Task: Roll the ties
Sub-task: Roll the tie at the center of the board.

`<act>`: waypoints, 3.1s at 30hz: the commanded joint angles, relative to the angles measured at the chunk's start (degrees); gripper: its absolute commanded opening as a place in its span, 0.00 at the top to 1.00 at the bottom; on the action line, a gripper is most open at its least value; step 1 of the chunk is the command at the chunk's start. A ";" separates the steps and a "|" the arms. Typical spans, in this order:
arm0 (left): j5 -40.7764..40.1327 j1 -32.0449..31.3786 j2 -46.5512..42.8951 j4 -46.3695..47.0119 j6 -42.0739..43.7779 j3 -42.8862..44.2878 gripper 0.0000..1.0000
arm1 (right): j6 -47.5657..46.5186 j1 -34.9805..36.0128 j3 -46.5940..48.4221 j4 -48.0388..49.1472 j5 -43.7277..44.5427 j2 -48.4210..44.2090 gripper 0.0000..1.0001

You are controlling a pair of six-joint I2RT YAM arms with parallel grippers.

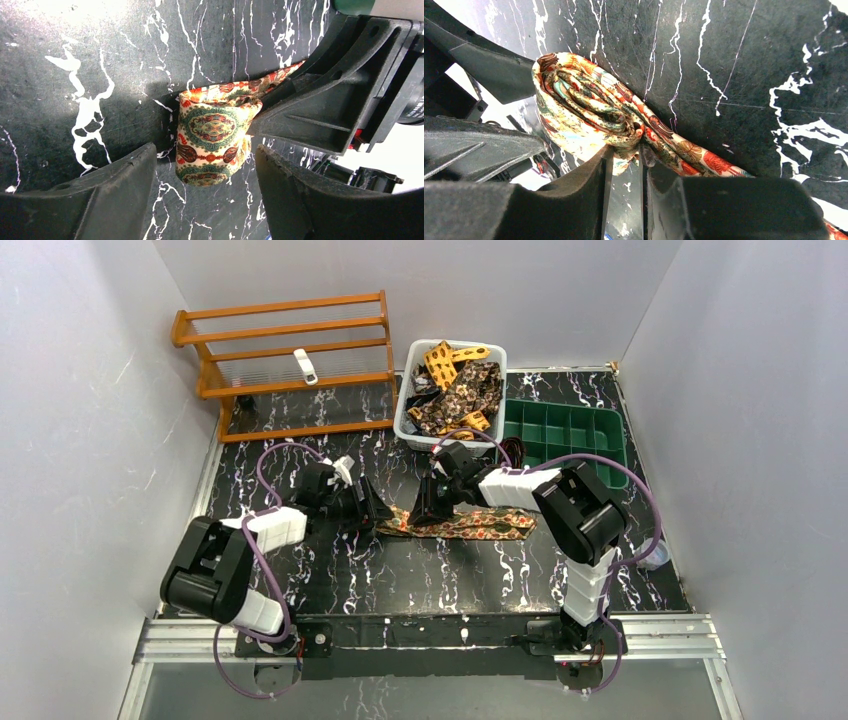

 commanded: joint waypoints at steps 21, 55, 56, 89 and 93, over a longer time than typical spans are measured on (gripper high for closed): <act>6.41 0.72 7.30 4.75 1.11 1.18 0.62 | -0.76 -0.78 2.61 -3.29 -2.77 0.79 0.64; -17.79 -6.81 1.52 -23.95 8.03 15.11 0.66 | -4.05 -0.75 -2.34 -8.37 4.59 -4.93 0.67; -19.41 -7.82 1.59 -24.98 8.38 15.85 0.66 | -3.70 -0.75 -2.27 -7.82 3.95 -4.93 0.66; -75.79 -36.52 13.63 -48.33 7.49 35.27 0.66 | 7.61 -10.29 -17.52 -2.50 15.64 -29.81 0.54; -77.38 -38.56 16.69 -49.84 5.62 37.71 0.66 | 7.98 -10.70 -18.83 -2.53 16.37 -30.71 0.54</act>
